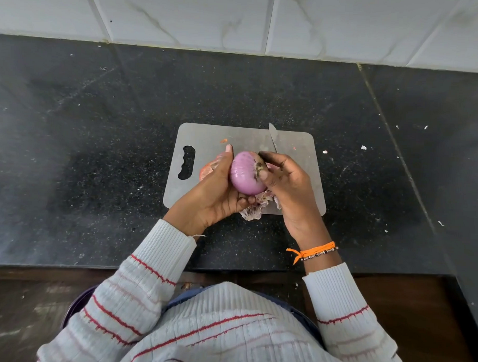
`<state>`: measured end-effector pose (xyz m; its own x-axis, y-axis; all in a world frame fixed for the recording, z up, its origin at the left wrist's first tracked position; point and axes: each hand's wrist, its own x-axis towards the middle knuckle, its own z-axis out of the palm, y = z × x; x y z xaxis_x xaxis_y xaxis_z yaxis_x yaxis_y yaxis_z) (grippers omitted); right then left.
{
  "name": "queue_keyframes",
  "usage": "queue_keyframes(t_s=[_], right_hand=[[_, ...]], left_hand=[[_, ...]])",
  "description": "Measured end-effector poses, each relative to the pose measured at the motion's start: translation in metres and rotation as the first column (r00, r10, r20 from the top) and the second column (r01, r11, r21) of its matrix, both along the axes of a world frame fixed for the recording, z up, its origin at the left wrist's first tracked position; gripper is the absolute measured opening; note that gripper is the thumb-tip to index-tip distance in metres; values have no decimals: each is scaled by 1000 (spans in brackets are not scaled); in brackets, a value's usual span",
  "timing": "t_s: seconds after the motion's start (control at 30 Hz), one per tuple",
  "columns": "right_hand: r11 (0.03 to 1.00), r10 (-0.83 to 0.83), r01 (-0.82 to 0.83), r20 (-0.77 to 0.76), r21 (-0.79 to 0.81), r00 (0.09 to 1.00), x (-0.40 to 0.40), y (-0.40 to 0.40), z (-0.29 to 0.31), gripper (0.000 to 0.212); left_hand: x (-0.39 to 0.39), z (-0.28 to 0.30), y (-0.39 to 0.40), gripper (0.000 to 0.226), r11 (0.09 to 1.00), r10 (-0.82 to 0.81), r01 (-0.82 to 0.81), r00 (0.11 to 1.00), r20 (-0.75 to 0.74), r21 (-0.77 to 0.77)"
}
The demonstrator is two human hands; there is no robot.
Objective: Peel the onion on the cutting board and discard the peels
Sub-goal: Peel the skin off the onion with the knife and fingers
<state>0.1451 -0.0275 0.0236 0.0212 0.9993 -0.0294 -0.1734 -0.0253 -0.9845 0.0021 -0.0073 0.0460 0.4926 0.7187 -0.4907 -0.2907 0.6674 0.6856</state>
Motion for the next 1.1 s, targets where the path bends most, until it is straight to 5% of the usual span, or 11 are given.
queue_keyframes(t_s=[0.2,0.53,1.1], right_hand=[[992,-129,129,69,6,989,-1,2,-5,20],[999,36,-36,29,-4,999,-1,-2,6,49],[995,-85,82,45,63,995,-3,-2,-3,20]], left_hand=[[-2,-5,0,35,981,86,-89,996,27,173],[-4,-5,-2,78,884,85,-15,988,-130,468],[-7,-4,-6,72,916,46,-4,994,-96,401]])
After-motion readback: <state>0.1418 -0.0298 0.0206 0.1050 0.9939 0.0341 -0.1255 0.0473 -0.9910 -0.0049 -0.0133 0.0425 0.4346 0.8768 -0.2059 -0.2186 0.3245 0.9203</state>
